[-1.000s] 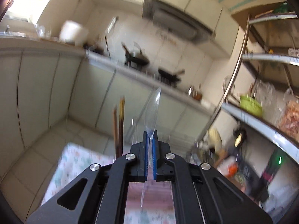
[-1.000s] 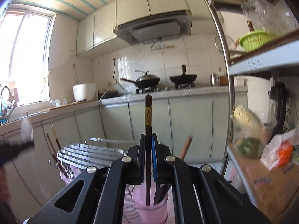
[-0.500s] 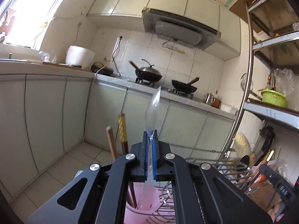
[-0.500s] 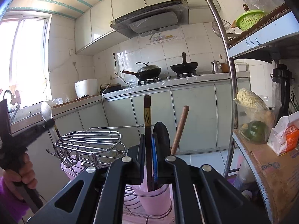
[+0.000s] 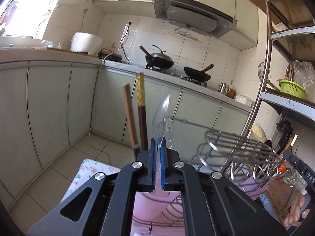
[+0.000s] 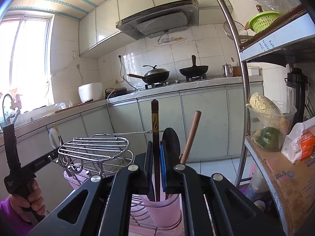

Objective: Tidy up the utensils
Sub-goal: 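Lower the chopstick into a pink cup with right gripper while left lowers the spoon into the other cup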

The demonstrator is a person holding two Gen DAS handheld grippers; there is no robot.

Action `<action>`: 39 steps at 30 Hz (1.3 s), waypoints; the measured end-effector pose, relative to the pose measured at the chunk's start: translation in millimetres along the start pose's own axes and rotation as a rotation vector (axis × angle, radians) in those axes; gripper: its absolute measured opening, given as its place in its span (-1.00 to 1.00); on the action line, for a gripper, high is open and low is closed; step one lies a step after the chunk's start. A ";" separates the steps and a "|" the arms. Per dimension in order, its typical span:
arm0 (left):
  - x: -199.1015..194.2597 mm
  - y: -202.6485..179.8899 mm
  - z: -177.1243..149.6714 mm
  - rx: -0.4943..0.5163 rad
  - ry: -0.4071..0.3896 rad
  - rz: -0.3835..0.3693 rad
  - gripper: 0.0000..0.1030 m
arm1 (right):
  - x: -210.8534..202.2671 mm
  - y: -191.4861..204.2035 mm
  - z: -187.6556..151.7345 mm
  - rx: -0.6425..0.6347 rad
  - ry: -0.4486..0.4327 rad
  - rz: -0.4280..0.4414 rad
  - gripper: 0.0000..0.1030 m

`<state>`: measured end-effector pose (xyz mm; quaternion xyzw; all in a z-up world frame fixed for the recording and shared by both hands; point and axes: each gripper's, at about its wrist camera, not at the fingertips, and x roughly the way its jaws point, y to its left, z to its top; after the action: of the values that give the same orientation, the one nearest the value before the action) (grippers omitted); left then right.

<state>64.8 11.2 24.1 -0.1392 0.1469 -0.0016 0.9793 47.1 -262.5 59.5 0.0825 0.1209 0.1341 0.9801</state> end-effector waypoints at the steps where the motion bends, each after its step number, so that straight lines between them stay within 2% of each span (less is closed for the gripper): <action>1: 0.7 1.0 -2.1 -0.002 0.009 0.004 -0.95 | 0.2 -0.8 0.2 0.003 0.002 0.000 -0.88; 21: 8.9 12.0 -20.2 -0.042 0.070 0.006 -0.94 | -3.0 4.9 -1.0 0.008 0.001 -0.011 -0.87; 30: 8.1 5.7 -24.2 0.008 0.081 0.027 -0.90 | -4.1 7.2 -0.3 0.014 -0.002 0.000 -0.86; 33: 6.1 4.4 -24.7 0.008 0.083 0.024 -0.84 | -4.8 8.0 0.3 0.007 -0.006 -0.005 -0.83; 39: -0.1 0.4 -24.3 -0.014 0.090 -0.007 -0.52 | -9.2 10.7 0.0 0.002 -0.019 -0.014 -0.52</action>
<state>57.7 5.0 1.8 -0.1461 0.1906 -0.0102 0.9707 35.9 -254.9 63.6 0.0837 0.1123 0.1266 0.9820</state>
